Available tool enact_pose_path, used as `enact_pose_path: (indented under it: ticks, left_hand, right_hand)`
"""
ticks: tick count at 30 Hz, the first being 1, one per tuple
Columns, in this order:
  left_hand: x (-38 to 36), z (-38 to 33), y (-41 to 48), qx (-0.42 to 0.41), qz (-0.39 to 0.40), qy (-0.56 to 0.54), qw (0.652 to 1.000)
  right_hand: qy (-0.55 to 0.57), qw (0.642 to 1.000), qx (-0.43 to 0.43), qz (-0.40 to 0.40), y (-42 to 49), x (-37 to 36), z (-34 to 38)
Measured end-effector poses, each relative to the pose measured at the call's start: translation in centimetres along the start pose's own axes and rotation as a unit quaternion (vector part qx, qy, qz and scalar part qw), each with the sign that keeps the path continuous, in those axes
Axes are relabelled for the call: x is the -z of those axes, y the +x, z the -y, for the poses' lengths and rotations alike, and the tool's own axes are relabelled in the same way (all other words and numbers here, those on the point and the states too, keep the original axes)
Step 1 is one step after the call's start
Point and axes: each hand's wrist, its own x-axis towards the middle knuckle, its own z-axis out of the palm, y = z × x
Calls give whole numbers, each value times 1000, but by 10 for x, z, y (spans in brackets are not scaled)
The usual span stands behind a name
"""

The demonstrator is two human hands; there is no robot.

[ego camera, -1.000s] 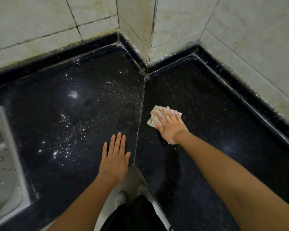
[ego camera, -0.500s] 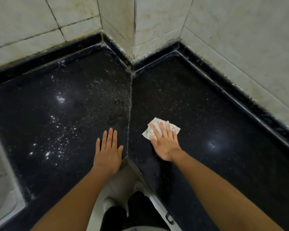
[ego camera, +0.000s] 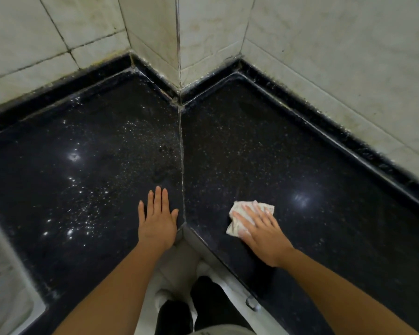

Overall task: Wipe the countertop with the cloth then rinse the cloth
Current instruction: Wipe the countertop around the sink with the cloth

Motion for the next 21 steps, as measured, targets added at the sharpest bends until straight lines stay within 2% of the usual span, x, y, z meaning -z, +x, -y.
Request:
enact_pose_path:
  ticks: [2,4,8,11,12,14,18,21]
  left_hand:
    - [-1,1,0,-4,-7,-4,1000]
    - [-2,3,0,-8,-13,0,1000]
    - [-1,6,2,-13,-6,-2,1000]
    - [-1,6,2,-17,-8,-1,1000]
    - [-2,7,2,-19,-9,-3,1000]
    - [-3,7,3,-22,-12,-4,1000]
    - [-4,8,4,-26,-14,-12,999]
    - [-4,7,4,-23,-19,-14,999]
  right_hand:
    - [29,994,-109,-7,8,4,-16]
    - [94,972,-216,-21,11,12,-33]
    - [198,888,-409,-72,3,16,-53]
    - [252,827,-490,-108,19,17,-26]
    - [258,824,-491,-110,27,18,-13]
    - [252,850,-450,-104,42,19,16]
    - [230,927,-287,-68,71,24,72]
    - [200,963,-176,-38,81,25,110]
